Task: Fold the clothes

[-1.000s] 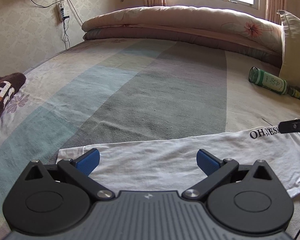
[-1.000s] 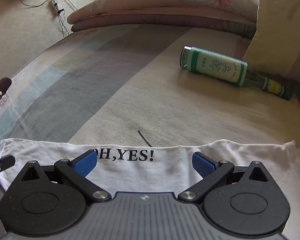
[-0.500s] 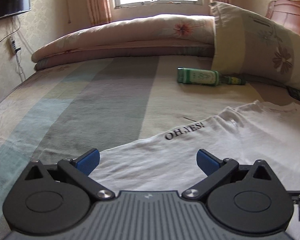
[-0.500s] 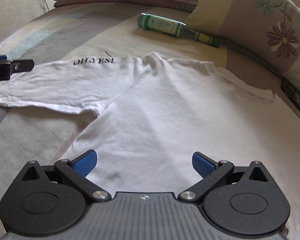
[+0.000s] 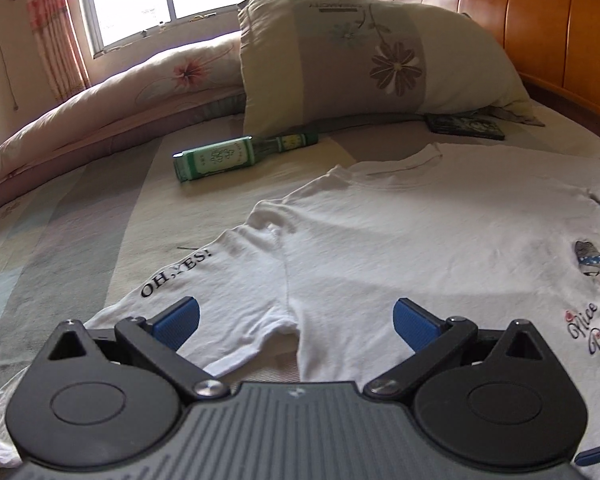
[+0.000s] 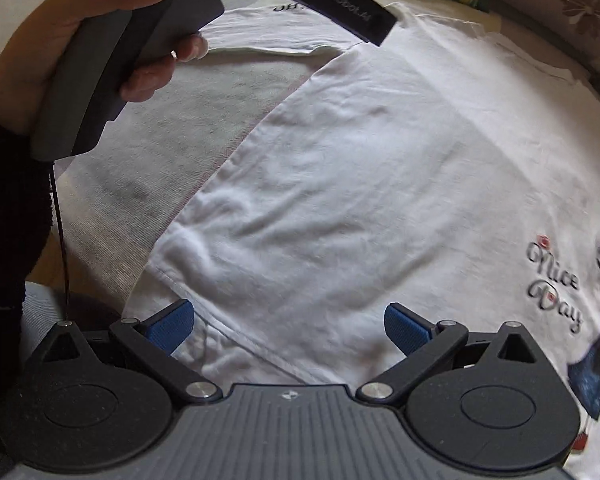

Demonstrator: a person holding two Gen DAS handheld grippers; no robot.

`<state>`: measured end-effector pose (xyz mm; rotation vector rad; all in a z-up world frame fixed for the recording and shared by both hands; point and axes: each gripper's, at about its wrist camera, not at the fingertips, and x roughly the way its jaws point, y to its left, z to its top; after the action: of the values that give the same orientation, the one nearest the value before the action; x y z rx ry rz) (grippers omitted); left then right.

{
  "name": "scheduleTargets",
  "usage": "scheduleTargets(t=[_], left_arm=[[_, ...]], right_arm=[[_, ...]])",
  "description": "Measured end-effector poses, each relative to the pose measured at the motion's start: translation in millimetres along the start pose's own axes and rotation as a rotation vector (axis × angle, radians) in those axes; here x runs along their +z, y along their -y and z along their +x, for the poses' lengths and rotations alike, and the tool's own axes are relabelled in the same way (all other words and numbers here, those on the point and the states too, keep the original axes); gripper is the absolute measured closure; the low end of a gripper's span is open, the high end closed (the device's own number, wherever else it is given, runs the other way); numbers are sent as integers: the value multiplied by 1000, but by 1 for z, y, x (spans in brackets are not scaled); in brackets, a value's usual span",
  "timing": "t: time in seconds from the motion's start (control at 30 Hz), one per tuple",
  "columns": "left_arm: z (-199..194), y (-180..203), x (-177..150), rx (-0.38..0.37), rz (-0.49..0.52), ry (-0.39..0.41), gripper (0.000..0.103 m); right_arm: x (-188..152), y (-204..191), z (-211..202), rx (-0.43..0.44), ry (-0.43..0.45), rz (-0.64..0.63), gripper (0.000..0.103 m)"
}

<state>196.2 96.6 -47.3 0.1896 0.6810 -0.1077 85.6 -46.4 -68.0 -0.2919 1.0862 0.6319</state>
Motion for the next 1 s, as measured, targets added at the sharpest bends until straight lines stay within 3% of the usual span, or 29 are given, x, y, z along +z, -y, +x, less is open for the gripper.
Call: scheduleTargets(t=[0.1,0.17,0.33,0.47,0.63,0.8,0.9,1.0], left_arm=[[-1,15,0,-64,4,-5,1],[1,27,-2,-106,16,-21,1],[11,57,-14,-125,101,-68,1],[15,65,-18,-116,130,-92,1],[15,66,-17,-137,100,-97,1],[14,69,-17,-144,101,-87,1],[17,69,-15,-141,88,-86,1],[22,71,-13,-144,68,-96,1]], right_arm=[[-14,27,-15,-112,79,73,0],[-24,44,-11,-174,84,128,0],[-64,62,-1,-152,26,257,0],[-80,52,-14,-154,35,223,0],[-78,85,-37,-216,178,344,0],[-105,117,-24,-257,149,500,0],[-113,114,-31,-251,146,488,0],[-112,129,-45,-276,234,516,0]])
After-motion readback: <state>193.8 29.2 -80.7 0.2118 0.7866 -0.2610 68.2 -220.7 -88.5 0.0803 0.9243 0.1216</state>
